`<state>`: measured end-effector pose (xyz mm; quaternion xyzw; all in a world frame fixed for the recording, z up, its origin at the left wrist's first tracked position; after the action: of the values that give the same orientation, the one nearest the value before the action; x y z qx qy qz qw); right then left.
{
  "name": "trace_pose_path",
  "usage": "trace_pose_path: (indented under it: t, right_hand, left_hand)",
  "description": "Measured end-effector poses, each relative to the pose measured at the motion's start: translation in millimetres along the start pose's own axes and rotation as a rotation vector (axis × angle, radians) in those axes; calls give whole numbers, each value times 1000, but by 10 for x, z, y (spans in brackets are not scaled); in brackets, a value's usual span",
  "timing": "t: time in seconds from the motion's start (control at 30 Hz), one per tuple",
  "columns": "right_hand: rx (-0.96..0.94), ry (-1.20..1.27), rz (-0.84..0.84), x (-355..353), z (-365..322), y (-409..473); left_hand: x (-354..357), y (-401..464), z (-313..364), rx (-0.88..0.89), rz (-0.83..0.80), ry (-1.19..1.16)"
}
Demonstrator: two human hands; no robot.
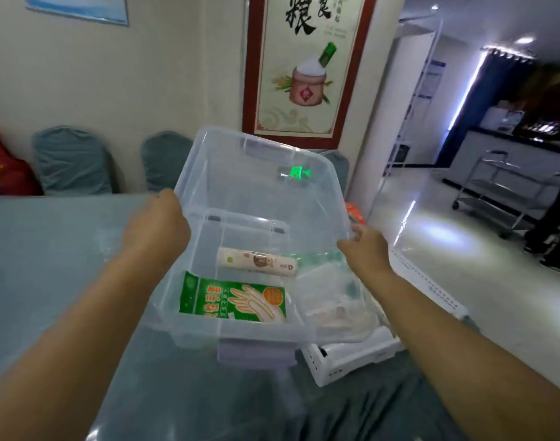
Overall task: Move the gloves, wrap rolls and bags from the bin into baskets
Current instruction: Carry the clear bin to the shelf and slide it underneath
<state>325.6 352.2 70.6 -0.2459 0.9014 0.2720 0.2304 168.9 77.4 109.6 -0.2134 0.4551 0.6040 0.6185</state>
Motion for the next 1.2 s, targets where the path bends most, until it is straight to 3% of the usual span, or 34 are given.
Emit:
trace_pose_path:
  t: [0.17,0.43,0.77,0.93,1.2]
  right_hand:
    - [74,-9,151,-1033,514,49]
    - [232,-97,339,-2887,1909,-131]
    - [467,-250,446,-4945,3604,-465]
    - [596,-305,467,-5554,4387,-497]
    - [772,-338,472,-6013,5578,-85]
  left_hand:
    - [261,-199,1069,184,-51,-74]
    - [1220,-1187,2938,350,-187,-226]
    - [2496,-2639,5110,571,-373,-284]
    - [3159,-3114,5972,665,-527,-225]
    - [4497,-3285,7150,673,-739,-245]
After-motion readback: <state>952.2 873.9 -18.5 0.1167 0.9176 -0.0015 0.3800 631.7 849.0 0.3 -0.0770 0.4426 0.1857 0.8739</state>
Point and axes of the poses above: each hand's wrist, its own y-axis towards the middle knuckle, its own x-axis out of the palm, z = x × y, the point moved 1 cm from there along y, towards the middle knuckle, and after that the axes turned 5 degrees about -x, right-handed, at the moved point
